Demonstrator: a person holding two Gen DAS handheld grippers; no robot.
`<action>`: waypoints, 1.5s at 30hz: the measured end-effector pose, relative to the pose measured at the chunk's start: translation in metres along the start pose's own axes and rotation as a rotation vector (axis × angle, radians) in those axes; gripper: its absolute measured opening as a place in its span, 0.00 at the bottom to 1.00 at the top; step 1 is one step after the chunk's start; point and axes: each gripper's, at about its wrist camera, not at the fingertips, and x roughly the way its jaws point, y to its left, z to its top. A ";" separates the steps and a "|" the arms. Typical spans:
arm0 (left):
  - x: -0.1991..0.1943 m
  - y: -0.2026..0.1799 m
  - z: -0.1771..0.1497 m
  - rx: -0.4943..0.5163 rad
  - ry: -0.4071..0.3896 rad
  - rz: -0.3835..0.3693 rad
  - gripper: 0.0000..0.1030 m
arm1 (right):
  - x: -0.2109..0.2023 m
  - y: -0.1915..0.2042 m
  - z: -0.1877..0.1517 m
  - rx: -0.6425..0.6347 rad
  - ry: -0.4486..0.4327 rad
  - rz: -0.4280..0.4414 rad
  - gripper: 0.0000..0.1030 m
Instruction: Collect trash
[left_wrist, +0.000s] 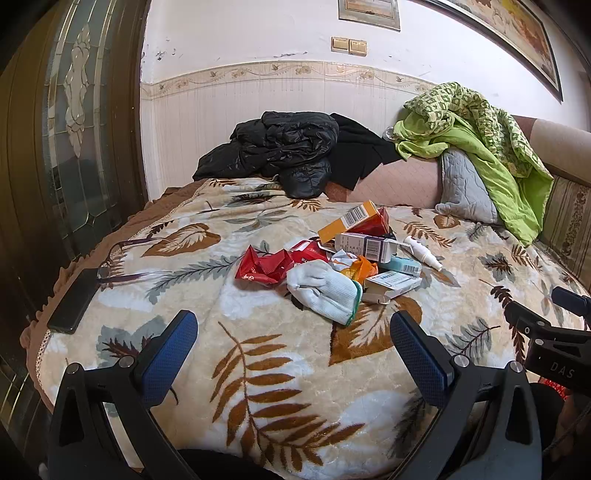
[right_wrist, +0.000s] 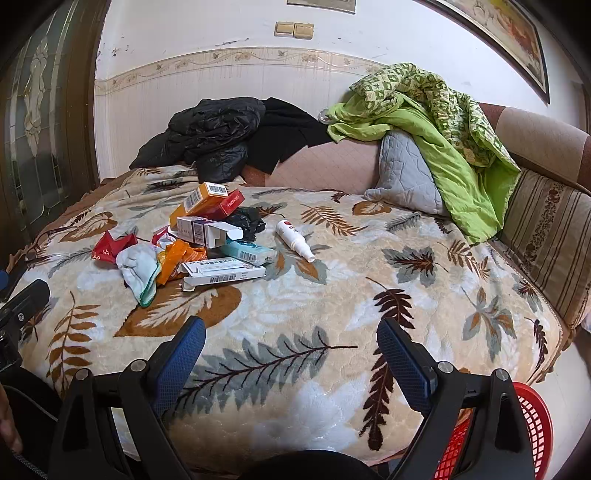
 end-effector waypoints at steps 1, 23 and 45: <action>0.000 0.000 0.000 0.000 0.000 0.000 1.00 | 0.000 0.000 0.000 0.000 0.001 -0.001 0.93; 0.035 0.027 0.010 -0.100 0.139 -0.064 1.00 | 0.025 0.001 0.006 0.060 0.105 0.278 0.66; 0.188 0.099 0.060 -0.253 0.372 -0.164 0.62 | 0.162 0.117 0.040 0.085 0.339 0.574 0.11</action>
